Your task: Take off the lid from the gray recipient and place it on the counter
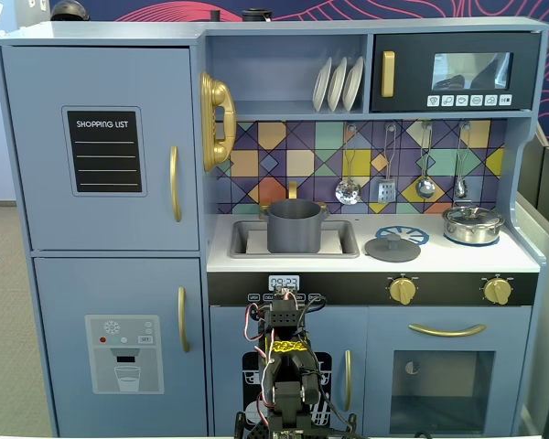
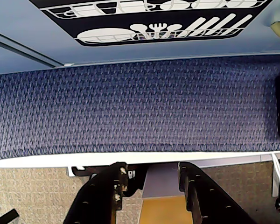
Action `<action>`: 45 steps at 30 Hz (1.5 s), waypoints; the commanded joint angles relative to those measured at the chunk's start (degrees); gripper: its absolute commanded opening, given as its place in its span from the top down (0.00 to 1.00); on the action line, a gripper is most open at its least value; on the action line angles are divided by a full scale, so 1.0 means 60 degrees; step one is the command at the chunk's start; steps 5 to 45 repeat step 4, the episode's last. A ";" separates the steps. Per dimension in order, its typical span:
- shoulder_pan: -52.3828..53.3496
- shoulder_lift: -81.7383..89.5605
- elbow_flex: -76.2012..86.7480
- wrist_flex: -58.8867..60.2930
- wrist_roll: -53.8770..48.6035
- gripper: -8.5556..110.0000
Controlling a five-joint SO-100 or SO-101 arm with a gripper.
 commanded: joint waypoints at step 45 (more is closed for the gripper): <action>0.0132 -0.0059 0.0176 0.1582 0.0293 0.87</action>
